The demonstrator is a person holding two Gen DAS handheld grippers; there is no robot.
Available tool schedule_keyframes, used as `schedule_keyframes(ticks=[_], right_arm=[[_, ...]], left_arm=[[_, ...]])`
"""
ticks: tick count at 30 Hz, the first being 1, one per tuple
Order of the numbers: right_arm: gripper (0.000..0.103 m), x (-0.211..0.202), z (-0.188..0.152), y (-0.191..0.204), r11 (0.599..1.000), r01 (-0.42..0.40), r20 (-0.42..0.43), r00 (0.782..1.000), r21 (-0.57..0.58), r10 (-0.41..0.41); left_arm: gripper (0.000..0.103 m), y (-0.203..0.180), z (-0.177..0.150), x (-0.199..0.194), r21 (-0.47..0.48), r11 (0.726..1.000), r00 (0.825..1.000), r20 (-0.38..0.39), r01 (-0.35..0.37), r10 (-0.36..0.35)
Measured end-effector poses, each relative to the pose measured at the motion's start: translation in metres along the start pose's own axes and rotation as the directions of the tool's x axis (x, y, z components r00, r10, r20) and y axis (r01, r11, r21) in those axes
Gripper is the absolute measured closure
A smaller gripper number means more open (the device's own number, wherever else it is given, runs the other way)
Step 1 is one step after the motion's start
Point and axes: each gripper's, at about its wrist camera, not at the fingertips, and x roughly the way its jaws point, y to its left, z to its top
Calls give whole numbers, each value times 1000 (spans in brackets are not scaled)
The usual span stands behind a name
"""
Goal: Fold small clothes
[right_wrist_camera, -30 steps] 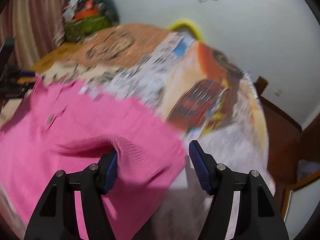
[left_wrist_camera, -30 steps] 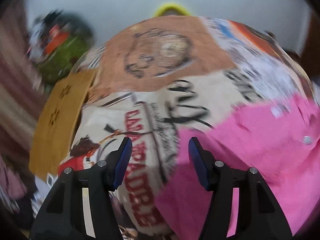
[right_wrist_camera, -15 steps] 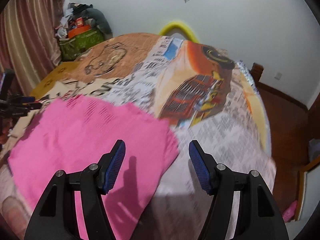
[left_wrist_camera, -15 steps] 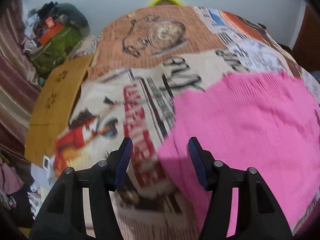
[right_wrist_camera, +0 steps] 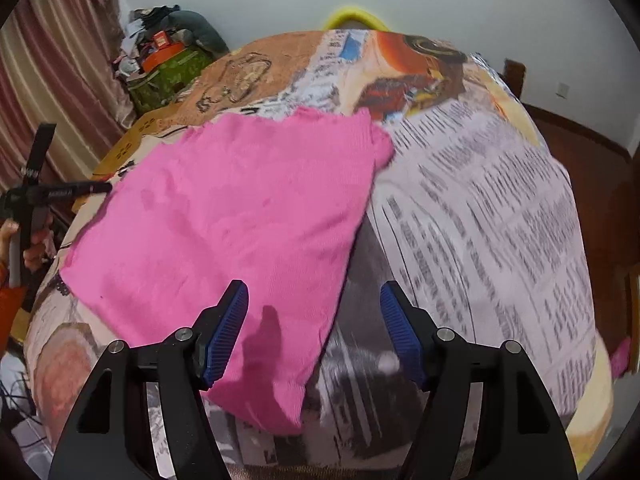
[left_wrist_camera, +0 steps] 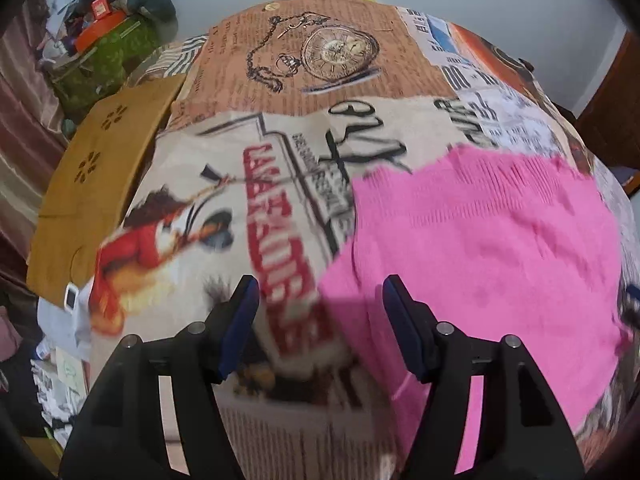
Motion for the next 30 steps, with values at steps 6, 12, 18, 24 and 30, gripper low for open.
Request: schedule_keyframes(ticks=[6, 12, 18, 24, 30], right_arm=[[38, 1, -6, -9, 997, -12, 14, 1000, 80, 11], [38, 2, -10, -12, 995, -19, 11, 1000, 95, 18], [37, 0, -12, -6, 997, -10, 9, 1000, 82, 9], [37, -7, -17, -4, 995, -20, 8, 1000, 100, 19], [37, -14, -24, 1, 995, -18, 9, 1000, 96, 17]], left_arm=[[36, -23, 36, 38, 73, 993, 996, -26, 90, -88], [43, -29, 45, 59, 21, 972, 972, -49, 233, -231], [89, -10, 37, 54, -104, 947, 950, -37, 305, -310], [91, -16, 28, 38, -91, 976, 978, -45, 197, -202], [91, -5, -5, 14, -87, 995, 998, -29, 50, -53]])
